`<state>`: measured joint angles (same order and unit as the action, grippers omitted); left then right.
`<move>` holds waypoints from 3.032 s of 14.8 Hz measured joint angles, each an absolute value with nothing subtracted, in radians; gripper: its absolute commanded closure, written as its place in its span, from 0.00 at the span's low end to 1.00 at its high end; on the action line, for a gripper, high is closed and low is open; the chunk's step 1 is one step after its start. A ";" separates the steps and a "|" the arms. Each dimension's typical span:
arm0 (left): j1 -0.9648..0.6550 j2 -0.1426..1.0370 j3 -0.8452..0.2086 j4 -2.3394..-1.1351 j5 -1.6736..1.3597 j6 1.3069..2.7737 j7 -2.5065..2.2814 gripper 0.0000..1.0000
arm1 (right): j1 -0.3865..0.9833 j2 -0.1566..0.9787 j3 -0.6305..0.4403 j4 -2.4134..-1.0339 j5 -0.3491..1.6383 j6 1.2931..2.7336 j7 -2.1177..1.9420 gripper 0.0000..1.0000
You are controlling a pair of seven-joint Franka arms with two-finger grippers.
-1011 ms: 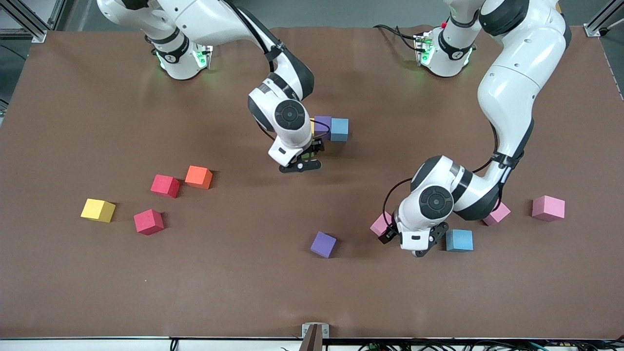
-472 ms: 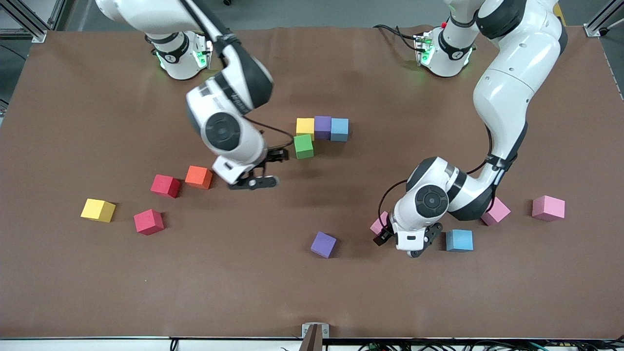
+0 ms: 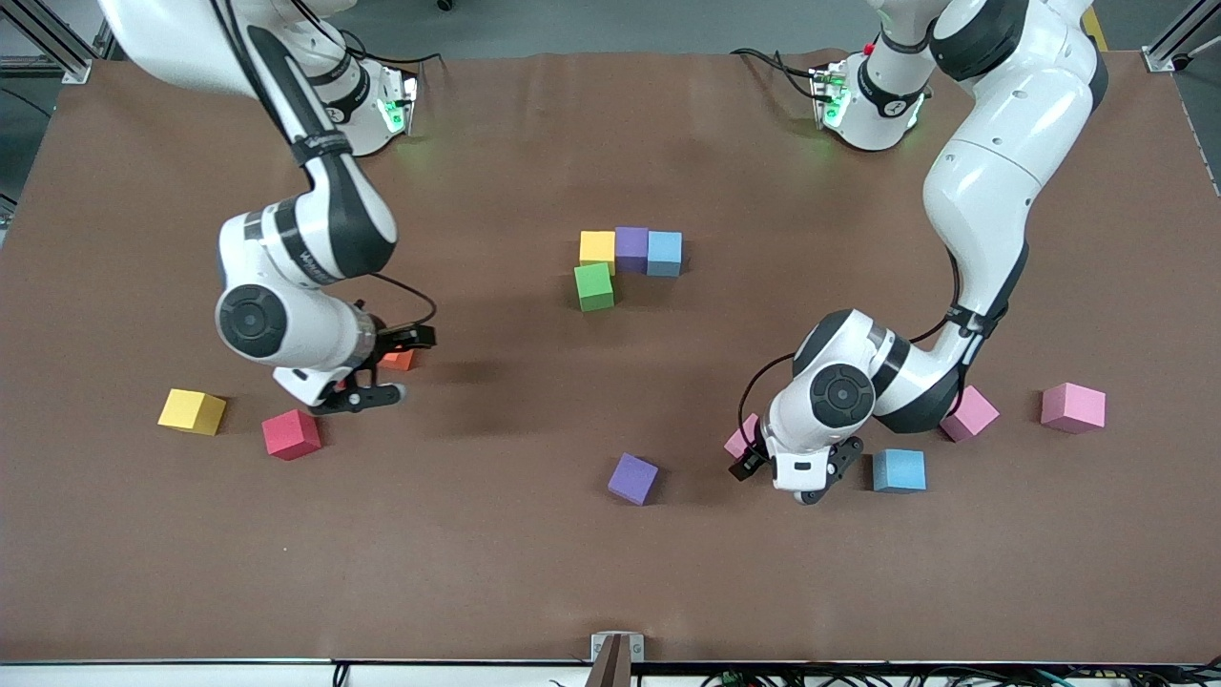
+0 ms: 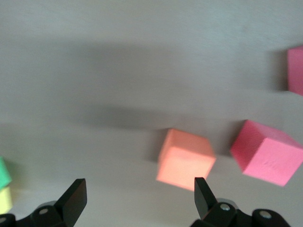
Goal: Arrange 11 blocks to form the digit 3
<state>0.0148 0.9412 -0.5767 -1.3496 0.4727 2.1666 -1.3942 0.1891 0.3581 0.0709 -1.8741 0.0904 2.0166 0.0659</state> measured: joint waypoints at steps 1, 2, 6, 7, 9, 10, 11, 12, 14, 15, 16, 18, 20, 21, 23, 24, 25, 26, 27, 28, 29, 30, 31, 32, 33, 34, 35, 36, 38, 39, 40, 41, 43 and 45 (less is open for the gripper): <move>0.014 0.941 -0.576 -1.350 0.473 2.167 -1.394 0.05 | 0.168 0.343 0.071 -1.946 0.090 2.082 0.043 0.00; 0.014 0.942 -0.575 -1.350 0.473 2.167 -1.394 0.07 | 0.152 0.333 0.072 -2.019 0.089 2.147 0.030 0.00; 0.011 0.948 -0.573 -1.350 0.473 2.174 -1.394 0.27 | 0.130 0.322 0.072 -2.218 0.102 2.338 0.029 0.00; 0.010 0.948 -0.571 -1.350 0.473 2.175 -1.394 0.33 | 0.129 0.322 0.073 -2.228 0.126 2.346 0.032 0.00; 0.006 0.949 -0.564 -1.350 0.473 2.176 -1.394 0.50 | 0.129 0.321 0.074 -2.230 0.169 2.349 0.035 0.00; 0.004 0.949 -0.561 -1.349 0.473 2.177 -1.394 0.60 | 0.129 0.321 0.075 -2.230 0.176 2.356 0.037 0.00; 0.002 0.949 -0.560 -1.348 0.473 2.177 -1.394 0.69 | 0.129 0.321 0.076 -2.231 0.177 2.367 0.041 0.00; 0.002 0.949 -0.559 -1.348 0.473 2.177 -1.394 0.77 | 0.129 0.322 0.076 -2.232 0.177 2.378 0.044 0.00; 0.001 0.949 -0.559 -1.347 0.473 2.177 -1.394 0.85 | 0.129 0.326 0.076 -2.232 0.177 2.394 0.048 0.00; 0.001 0.949 -0.559 -1.347 0.473 2.177 -1.394 0.87 | 0.129 0.331 0.075 -2.232 0.178 2.403 0.053 0.01; 0.001 0.949 -0.559 -1.347 0.473 2.177 -1.394 0.91 | 0.129 0.337 0.075 -2.232 0.178 2.413 0.061 0.01; 0.001 0.949 -0.559 -1.347 0.473 2.177 -1.394 0.93 | 0.129 0.353 0.074 -2.228 0.178 2.431 0.080 0.02; 0.001 0.949 -0.559 -1.347 0.473 2.177 -1.394 0.91 | 0.133 0.371 0.070 -2.218 0.178 2.440 0.100 0.17; 0.001 0.949 -0.559 -1.347 0.473 2.177 -1.393 0.91 | 0.143 0.380 0.060 -2.211 0.178 2.441 0.110 0.27; 0.001 0.949 -0.558 -1.345 0.473 2.177 -1.393 0.90 | 0.189 0.396 0.007 -2.194 0.178 2.441 0.114 0.52; 0.002 0.949 -0.557 -1.343 0.473 2.178 -1.393 0.90 | 0.218 0.405 -0.023 -2.186 0.178 2.441 0.115 0.63; 0.003 0.949 -0.556 -1.342 0.473 2.179 -1.393 0.92 | 0.243 0.410 -0.048 -2.177 0.178 2.440 0.115 0.70; 0.003 0.949 -0.555 -1.341 0.473 2.180 -1.393 0.92 | 0.257 0.411 -0.060 -2.168 0.178 2.435 0.116 0.73; 0.004 0.949 -0.555 -1.340 0.473 2.180 -1.393 0.92 | 0.265 0.412 -0.064 -2.153 0.178 2.417 0.116 0.73; 0.003 0.949 -0.555 -1.339 0.473 2.180 -1.393 0.92 | 0.272 0.413 -0.065 -2.126 0.178 2.372 0.116 0.73; 0.004 0.949 -0.555 -1.337 0.473 2.180 -1.393 0.92 | 0.282 0.413 -0.066 -2.086 0.178 2.312 0.116 0.73; 0.004 0.948 -0.555 -1.336 0.473 2.180 -1.393 0.92 | 0.295 0.413 -0.066 -2.030 0.178 2.242 0.116 0.73; 0.004 0.947 -0.555 -1.335 0.473 2.180 -1.393 0.92 | 0.310 0.412 -0.066 -1.970 0.178 2.178 0.118 0.73; 0.004 0.945 -0.555 -1.334 0.473 2.180 -1.393 0.92 | 0.330 0.412 -0.066 -1.913 0.178 2.132 0.123 0.73; 0.004 0.943 -0.555 -1.333 0.473 2.180 -1.393 0.92 | 0.354 0.413 -0.066 -1.863 0.178 2.103 0.138 0.73; 0.004 0.942 -0.555 -1.331 0.473 2.180 -1.393 0.92 | 0.384 0.417 -0.066 -1.820 0.178 2.082 0.169 0.73; 0.003 0.939 -0.555 -1.329 0.473 2.180 -1.393 0.92 | 0.418 0.428 -0.065 -1.779 0.178 2.062 0.212 0.73; 0.003 0.934 -0.555 -1.329 0.473 2.180 -1.393 0.92 | 0.456 0.448 -0.065 -1.735 0.178 2.047 0.262 0.73; 0.003 0.923 -0.555 -1.328 0.473 2.180 -1.393 0.92 | 0.535 0.512 -0.065 -1.652 0.178 2.040 0.340 0.73; 0.004 0.918 -0.555 -1.328 0.473 2.180 -1.393 0.92 | 0.569 0.547 -0.065 -1.618 0.178 2.040 0.357 0.73; 0.004 0.915 -0.555 -1.328 0.473 2.180 -1.393 0.92 | 0.600 0.585 -0.065 -1.582 0.178 2.041 0.373 0.73; 0.004 0.914 -0.555 -1.328 0.473 2.180 -1.393 0.92 | 0.629 0.622 -0.066 -1.547 0.178 2.044 0.393 0.73; 0.004 0.914 -0.555 -1.328 0.473 2.180 -1.393 0.92 | 0.680 0.692 -0.067 -1.479 0.178 2.057 0.426 0.73; 0.004 0.911 -0.555 -1.327 0.473 2.180 -1.393 0.92 | 0.730 0.748 -0.074 -1.438 0.178 2.092 0.440 0.73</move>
